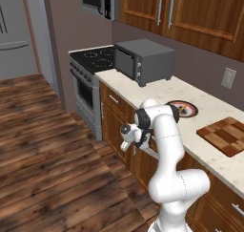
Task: Pick up the knife from the drawer and place it on the cutting board. Then place the meat from the plate to the cutting board.
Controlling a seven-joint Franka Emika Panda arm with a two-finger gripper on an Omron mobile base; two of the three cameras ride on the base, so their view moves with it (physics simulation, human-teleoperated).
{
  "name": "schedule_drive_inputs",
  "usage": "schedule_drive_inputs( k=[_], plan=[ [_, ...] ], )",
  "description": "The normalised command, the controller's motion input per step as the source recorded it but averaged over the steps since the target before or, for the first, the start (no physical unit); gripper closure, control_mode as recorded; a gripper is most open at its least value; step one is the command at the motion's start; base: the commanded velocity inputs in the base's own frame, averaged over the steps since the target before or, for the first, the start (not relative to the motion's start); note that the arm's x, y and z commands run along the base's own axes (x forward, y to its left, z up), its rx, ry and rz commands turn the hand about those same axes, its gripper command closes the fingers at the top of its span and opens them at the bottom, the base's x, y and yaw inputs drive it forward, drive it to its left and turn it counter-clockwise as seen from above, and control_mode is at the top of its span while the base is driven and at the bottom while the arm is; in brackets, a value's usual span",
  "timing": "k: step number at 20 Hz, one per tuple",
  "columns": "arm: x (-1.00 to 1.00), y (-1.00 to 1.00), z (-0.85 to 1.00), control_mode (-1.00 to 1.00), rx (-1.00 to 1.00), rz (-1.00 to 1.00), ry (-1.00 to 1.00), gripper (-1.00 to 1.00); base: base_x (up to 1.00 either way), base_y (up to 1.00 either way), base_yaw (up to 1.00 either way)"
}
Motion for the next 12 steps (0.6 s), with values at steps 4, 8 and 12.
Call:
schedule_drive_inputs(
  k=[4,8,12],
  plan=[
    [-0.13,0.01,0.46,-1.0,0.0,0.01,0.0,1.0,0.0,0.0,0.0],
    [-0.04,0.0,0.73,-1.0,0.0,0.0,0.1,1.0,0.0,0.0,0.0],
    [-0.06,0.0,0.94,-1.0,0.0,-0.03,0.07,1.0,0.0,0.0,0.0]
  ],
)
